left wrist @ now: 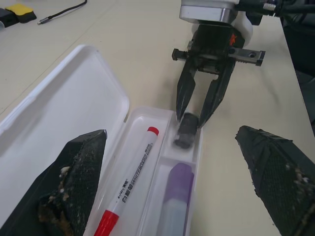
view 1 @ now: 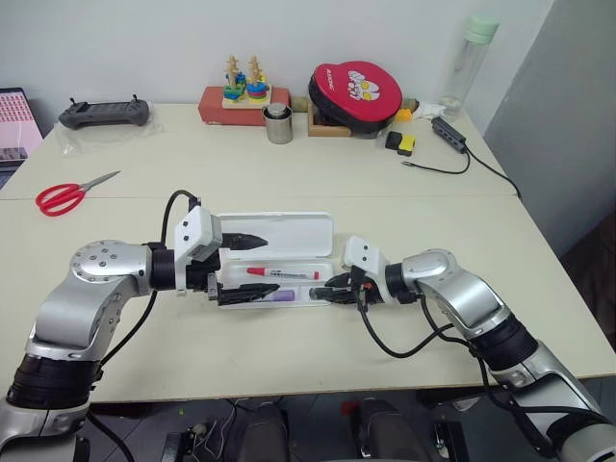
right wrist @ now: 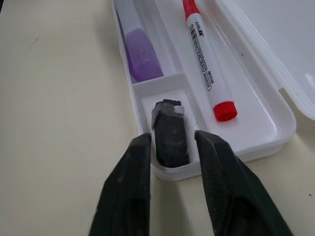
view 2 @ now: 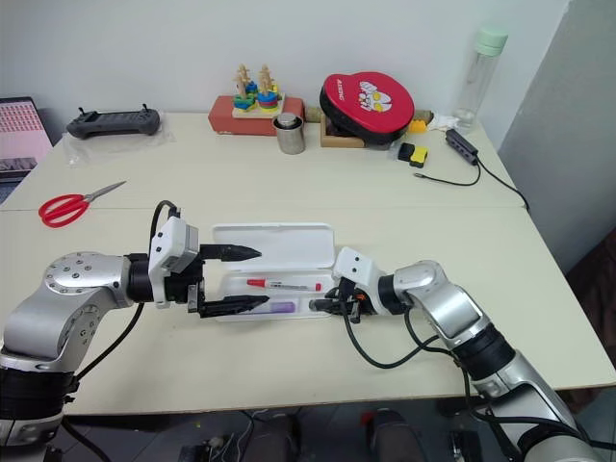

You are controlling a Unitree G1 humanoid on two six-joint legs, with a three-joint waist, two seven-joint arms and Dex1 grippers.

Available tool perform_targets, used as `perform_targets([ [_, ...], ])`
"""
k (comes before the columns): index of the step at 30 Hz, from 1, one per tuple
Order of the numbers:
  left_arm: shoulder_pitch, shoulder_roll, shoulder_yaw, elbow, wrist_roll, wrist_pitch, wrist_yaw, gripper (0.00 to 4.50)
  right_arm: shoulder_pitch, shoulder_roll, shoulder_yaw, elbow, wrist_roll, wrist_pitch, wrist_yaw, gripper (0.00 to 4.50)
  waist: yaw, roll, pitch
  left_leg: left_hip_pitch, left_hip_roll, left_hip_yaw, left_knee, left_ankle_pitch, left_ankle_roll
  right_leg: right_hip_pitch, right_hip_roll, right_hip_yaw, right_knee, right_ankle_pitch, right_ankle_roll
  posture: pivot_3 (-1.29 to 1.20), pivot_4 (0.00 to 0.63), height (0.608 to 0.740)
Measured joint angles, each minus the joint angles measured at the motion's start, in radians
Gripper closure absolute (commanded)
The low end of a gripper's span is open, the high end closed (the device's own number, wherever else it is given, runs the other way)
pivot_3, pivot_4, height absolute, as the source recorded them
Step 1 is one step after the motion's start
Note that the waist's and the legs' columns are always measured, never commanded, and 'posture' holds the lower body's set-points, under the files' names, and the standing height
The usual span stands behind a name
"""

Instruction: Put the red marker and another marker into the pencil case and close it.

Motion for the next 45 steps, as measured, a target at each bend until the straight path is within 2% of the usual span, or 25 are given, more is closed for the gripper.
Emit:
perform_targets([
  [2, 0.003, -0.011, 0.002, -0.002, -0.005, 0.01, 0.023, 0.0, -0.001, 0.01, -0.014, 0.0, 0.004, -0.007, 0.0, 1.58, 0.0, 0.0, 0.0, 0.0, 0.0, 0.0, 0.0, 0.0, 0.0, 0.0, 0.0, 0.0, 0.0, 0.001, 0.001, 0.0, 0.15, 0.74],
  [6, 0.015, -0.041, 0.041, -0.005, -0.031, 0.043, 0.079, 0.0, -0.005, 0.029, -0.063, -0.003, 0.04, -0.005, 0.005, 0.77, 0.0, 0.0, 0.0, 0.0, 0.0, 0.0, 0.0, 0.0, 0.0, 0.0, 0.0, 0.0, 0.0, 0.001, 0.001, 0.0, 0.15, 0.74],
  [8, 0.018, -0.054, 0.089, -0.007, -0.064, 0.077, 0.125, 0.0, -0.026, 0.062, -0.118, -0.012, 0.095, 0.008, 0.007, 1.07, -0.001, 0.0, 0.0, 0.0, 0.0, 0.0, 0.0, 0.0, 0.0, 0.0, 0.0, 0.0, 0.0, 0.001, 0.001, 0.0, 0.15, 0.74],
  [9, 0.018, -0.066, 0.118, -0.009, -0.086, 0.095, 0.153, 0.0, -0.052, 0.084, -0.154, -0.019, 0.128, 0.02, 0.003, 1.02, -0.002, 0.0, 0.0, 0.0, 0.0, 0.0, 0.0, 0.0, 0.0, 0.0, 0.0, 0.0, 0.0, 0.001, 0.002, 0.0, 0.15, 0.74],
  [10, 0.018, -0.079, 0.139, -0.012, -0.102, 0.108, 0.176, 0.0, -0.075, 0.102, -0.185, -0.018, 0.146, 0.026, -0.009, 1.38, -0.003, 0.0, 0.0, 0.0, 0.0, 0.0, 0.0, 0.0, 0.0, 0.0, 0.0, 0.0, 0.001, 0.001, 0.002, 0.0, 0.15, 0.74],
  [14, 0.029, -0.113, 0.196, -0.042, -0.159, 0.175, 0.269, 0.0, -0.223, 0.178, -0.274, 0.085, 0.162, 0.037, -0.107, 2.28, -0.005, 0.0, 0.0, 0.0, 0.0, 0.0, 0.001, 0.0, 0.0, 0.001, 0.0, 0.0, 0.0, 0.002, 0.003, 0.0, 0.15, 0.74],
  [15, 0.032, -0.117, 0.207, -0.047, -0.172, 0.187, 0.287, 0.0, -0.252, 0.185, -0.288, 0.115, 0.157, 0.031, -0.132, 2.65, -0.005, 0.0, 0.0, 0.0, 0.0, 0.0, 0.001, 0.0, 0.0, 0.001, 0.0, 0.0, 0.0, 0.002, 0.003, 0.0, 0.15, 0.74],
  [18, 0.039, -0.121, 0.261, -0.048, -0.196, 0.213, 0.34, 0.0, -0.337, 0.225, -0.303, 0.274, 0.107, -0.021, -0.219, 3.24, -0.004, 0.0, 0.0, 0.0, 0.0, 0.0, 0.0, 0.0, 0.0, 0.0, 0.0, 0.0, 0.0, 0.002, 0.002, 0.0, 0.15, 0.74],
  [23, 0.051, -0.12, 0.321, -0.05, -0.22, 0.221, 0.384, 0.0, -0.416, 0.256, -0.259, 0.516, -0.028, -0.127, -0.317, 4.5, -0.001, 0.0, 0.0, 0.0, 0.0, 0.001, -0.001, 0.0, 0.0, 0.0, 0.0, 0.0, -0.001, 0.003, 0.0, 0.0, 0.15, 0.74],
  [28, 0.115, -0.096, 0.352, -0.082, -0.238, 0.212, 0.351, 0.0, -0.416, 0.273, -0.216, 0.559, -0.047, -0.136, -0.25, 4.5, -0.006, 0.0, 0.0, 0.0, 0.0, 0.0, -0.004, 0.0, 0.0, -0.001, 0.0, 0.0, -0.001, 0.002, -0.002, 0.0, 0.15, 0.74],
  [32, 0.165, -0.048, 0.381, -0.087, -0.251, 0.213, 0.299, 0.0, -0.363, 0.245, -0.16, 0.44, -0.043, -0.133, -0.136, 4.5, -0.006, 0.0, 0.0, 0.0, 0.0, 0.0, -0.006, 0.0, 0.0, -0.001, 0.0, -0.001, -0.001, 0.001, -0.003, 0.0, 0.15, 0.74],
  [37, 0.274, 0.033, 0.397, -0.108, -0.238, 0.199, 0.191, 0.0, -0.222, 0.185, -0.066, 0.216, -0.007, -0.111, 0.033, 4.5, -0.005, 0.0, 0.0, 0.001, 0.0, 0.0, -0.007, 0.0, 0.0, -0.001, -0.001, -0.001, -0.001, -0.001, -0.003, 0.0, 0.15, 0.74],
  [42, 0.289, 0.052, 0.373, -0.113, -0.224, 0.184, 0.155, 0.0, -0.144, 0.146, 0.06, 0.186, -0.115, -0.132, 0.03, 4.5, -0.004, 0.0, 0.0, 0.003, 0.0, 0.001, -0.007, 0.0, 0.0, -0.001, 0.0, -0.001, 0.0, -0.003, -0.006, 0.0, 0.15, 0.74],
  [45, 0.3, 0.052, 0.32, -0.117, -0.199, 0.184, 0.15, 0.0, -0.135, 0.14, 0.09, 0.18, -0.17, -0.188, 0.002, 4.5, -0.006, -0.001, -0.001, 0.007, 0.001, 0.003, -0.007, 0.0, 0.0, 0.002, -0.001, 0.001, 0.0, -0.003, -0.006, 0.0, 0.15, 0.74],
])
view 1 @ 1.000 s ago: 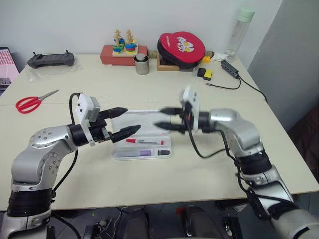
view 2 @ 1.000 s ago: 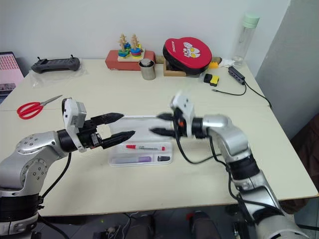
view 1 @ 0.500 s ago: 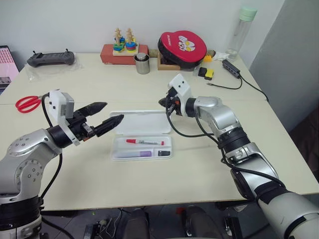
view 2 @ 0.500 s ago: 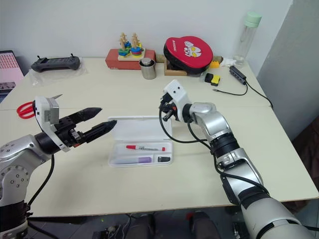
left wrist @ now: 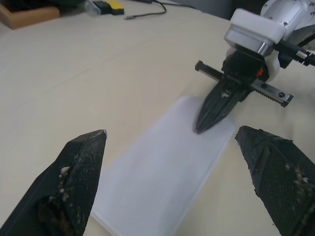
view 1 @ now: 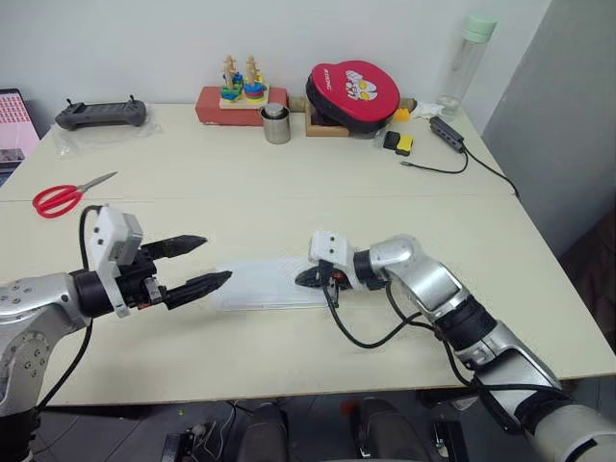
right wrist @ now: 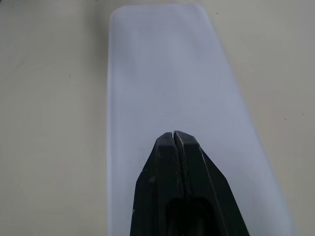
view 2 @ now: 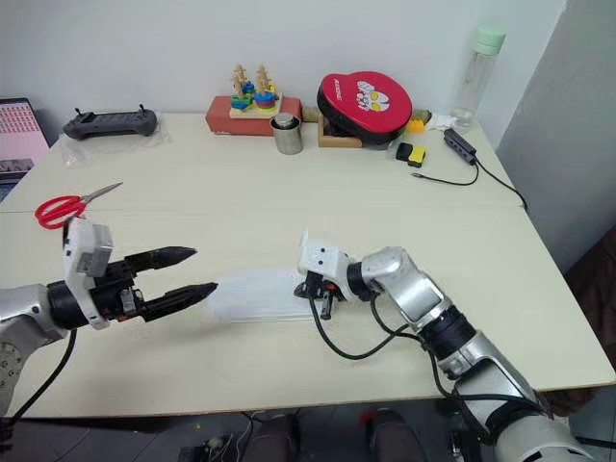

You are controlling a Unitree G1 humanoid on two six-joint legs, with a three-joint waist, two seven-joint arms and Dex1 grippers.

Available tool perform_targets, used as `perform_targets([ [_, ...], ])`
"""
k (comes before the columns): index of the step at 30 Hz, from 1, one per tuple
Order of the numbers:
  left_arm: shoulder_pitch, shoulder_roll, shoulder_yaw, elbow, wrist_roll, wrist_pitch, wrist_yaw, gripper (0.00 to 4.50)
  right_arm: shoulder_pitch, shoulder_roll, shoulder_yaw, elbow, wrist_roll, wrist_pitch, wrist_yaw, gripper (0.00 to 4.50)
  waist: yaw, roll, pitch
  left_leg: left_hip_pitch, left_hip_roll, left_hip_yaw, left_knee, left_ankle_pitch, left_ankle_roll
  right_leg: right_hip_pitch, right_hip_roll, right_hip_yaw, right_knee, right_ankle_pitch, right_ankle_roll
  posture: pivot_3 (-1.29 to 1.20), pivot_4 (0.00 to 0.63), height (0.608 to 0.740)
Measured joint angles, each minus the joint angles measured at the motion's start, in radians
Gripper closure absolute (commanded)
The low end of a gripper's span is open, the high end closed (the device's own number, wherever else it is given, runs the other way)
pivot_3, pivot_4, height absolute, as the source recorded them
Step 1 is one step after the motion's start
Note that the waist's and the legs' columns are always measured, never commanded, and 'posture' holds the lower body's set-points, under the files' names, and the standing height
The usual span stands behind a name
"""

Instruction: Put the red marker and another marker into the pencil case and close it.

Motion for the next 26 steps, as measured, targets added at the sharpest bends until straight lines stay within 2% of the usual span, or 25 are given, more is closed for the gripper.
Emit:
perform_targets([
  [3, -0.007, -0.009, -0.04, 0.002, 0.02, 0.0, 0.017, 0.0, 0.026, 0.006, -0.03, -0.019, 0.017, 0.015, -0.015, 4.5, 0.003, -0.001, -0.001, 0.0, 0.0, 0.0, 0.0, 0.0, 0.0, 0.0, 0.0, 0.0, 0.001, -0.001, -0.001, 0.0, 0.15, 0.74],
  [7, -0.108, -0.063, -0.085, 0.059, 0.063, 0.007, 0.118, 0.0, 0.101, 0.035, -0.192, -0.054, 0.16, 0.141, -0.031, 4.5, 0.021, -0.001, 0.0, -0.001, 0.0, 0.0, 0.003, 0.0, 0.0, 0.0, 0.0, 0.0, 0.001, 0.001, 0.001, 0.0, 0.15, 0.74],
  [10, -0.176, -0.114, -0.108, 0.101, 0.089, 0.007, 0.192, 0.0, 0.112, 0.009, -0.321, -0.126, 0.248, 0.203, -0.046, 4.03, 0.025, -0.001, 0.0, -0.003, 0.0, 0.0, 0.004, 0.0, 0.0, 0.0, 0.0, 0.001, 0.0, 0.002, 0.003, 0.0, 0.15, 0.74],
  [17, -0.278, -0.164, -0.128, 0.272, 0.193, -0.026, 0.324, 0.0, 0.169, -0.131, -0.503, -0.193, 0.328, 0.319, -0.108, 2.13, 0.02, -0.001, -0.001, -0.003, 0.0, 0.0, -0.001, 0.0, 0.0, -0.002, 0.0, 0.0, 0.0, 0.003, 0.004, 0.0, 0.15, 0.74],
  [23, -0.297, -0.155, -0.111, 0.45, 0.281, -0.128, 0.358, 0.0, 0.181, -0.181, -0.597, -0.197, 0.339, 0.343, -0.177, 0.59, 0.013, -0.001, 0.0, -0.003, 0.0, 0.0, -0.002, 0.0, 0.0, -0.002, 0.001, 0.0, 0.0, 0.002, 0.004, 0.0, 0.15, 0.74],
  [26, -0.311, -0.139, -0.093, 0.506, 0.295, -0.154, 0.359, 0.0, 0.184, -0.192, -0.607, -0.201, 0.349, 0.355, -0.197, 0.01, 0.014, -0.001, 0.0, -0.003, -0.001, 0.0, -0.002, 0.0, 0.0, -0.002, 0.0, 0.0, 0.0, 0.002, 0.004, 0.0, 0.15, 0.74],
])
